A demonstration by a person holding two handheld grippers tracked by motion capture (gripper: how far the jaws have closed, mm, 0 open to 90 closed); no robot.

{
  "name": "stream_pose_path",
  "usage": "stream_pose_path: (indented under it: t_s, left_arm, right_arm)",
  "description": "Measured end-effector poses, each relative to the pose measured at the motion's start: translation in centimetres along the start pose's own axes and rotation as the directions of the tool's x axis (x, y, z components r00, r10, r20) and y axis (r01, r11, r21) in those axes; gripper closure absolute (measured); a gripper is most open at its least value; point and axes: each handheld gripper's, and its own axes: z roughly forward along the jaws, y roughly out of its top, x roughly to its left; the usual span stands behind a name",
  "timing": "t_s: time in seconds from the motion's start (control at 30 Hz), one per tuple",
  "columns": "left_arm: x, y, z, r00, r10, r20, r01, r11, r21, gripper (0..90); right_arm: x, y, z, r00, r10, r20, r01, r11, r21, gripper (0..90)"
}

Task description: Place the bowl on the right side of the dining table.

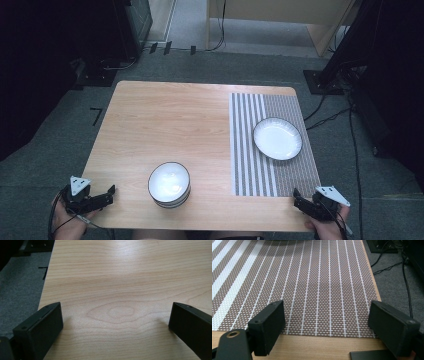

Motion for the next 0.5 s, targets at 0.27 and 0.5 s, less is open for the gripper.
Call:
stream_pose_path:
  t_s: [0.27, 0.5]
  left_arm:
    - [-0.01, -0.07, -0.04, 1.0000, 0.000, 0.002, 0.000, 1.0000, -0.003, 0.0]
    - [-0.01, -0.03, -0.02, 1.0000, 0.005, 0.007, -0.005, 1.0000, -0.001, 0.0]
  right_arm:
    - [0.03, 0.08, -0.09, 1.0000, 0.003, 0.005, -0.003, 1.0000, 0.007, 14.7]
    - [0.04, 0.42, -0.40, 0.9992, 0.011, 0.039, -0.011, 0.9999, 0.002, 14.7]
